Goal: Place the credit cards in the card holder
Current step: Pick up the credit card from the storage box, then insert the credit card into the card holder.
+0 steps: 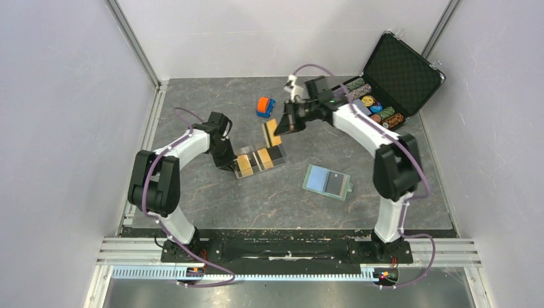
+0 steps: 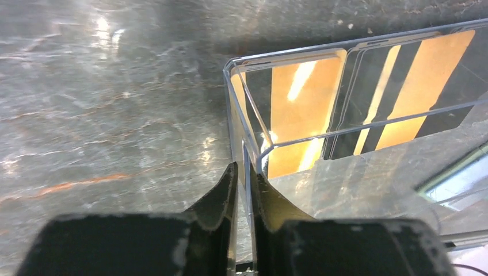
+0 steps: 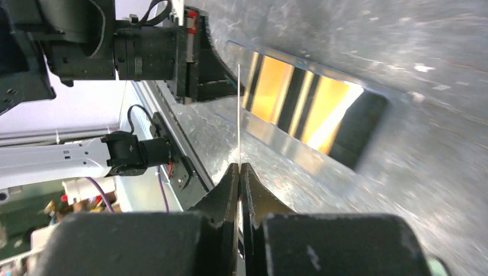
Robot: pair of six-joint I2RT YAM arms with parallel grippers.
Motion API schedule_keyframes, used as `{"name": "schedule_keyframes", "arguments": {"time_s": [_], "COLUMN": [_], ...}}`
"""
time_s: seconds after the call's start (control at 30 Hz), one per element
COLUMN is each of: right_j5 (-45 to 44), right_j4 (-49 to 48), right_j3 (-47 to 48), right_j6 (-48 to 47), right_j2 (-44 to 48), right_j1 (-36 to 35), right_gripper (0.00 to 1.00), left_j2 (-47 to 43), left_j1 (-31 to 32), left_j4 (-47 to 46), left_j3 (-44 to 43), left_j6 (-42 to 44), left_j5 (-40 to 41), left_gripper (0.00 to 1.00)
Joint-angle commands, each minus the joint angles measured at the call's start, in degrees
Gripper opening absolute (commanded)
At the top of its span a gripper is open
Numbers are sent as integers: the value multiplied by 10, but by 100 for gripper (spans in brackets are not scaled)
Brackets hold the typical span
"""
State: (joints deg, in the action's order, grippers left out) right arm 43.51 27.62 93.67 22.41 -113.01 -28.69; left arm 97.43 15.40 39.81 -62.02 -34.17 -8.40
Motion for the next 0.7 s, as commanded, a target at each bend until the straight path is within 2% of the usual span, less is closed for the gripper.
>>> {"name": "schedule_keyframes", "arguments": {"time_s": [0.0,0.1,0.2,0.4,0.67], "right_j5": [-5,-16,-30,-51,-57], "right_j4": [-12,-21,-26,-59,-128], "right_j3": [-77,-149,-223,-376,-532], "right_j6": [-27,-41,-58,-68,-37], "right_j2": [89,140,187,271,359], "right_j1": [47,82,111,154,206], "right_gripper": [0,0,0,0,0], "left_j2": [-61,-101,-140,-157,-15], "left_j1": [-9,-9,-9,29,231], "left_j4": [12,20,32,31,-23], "left_j3": [-11,-19,-32,-69,-171], "left_j6": [30,29,29,26,-6], "left_j5": [17,36,51,12,-53], "left_gripper": [28,46,54,53,46]}}
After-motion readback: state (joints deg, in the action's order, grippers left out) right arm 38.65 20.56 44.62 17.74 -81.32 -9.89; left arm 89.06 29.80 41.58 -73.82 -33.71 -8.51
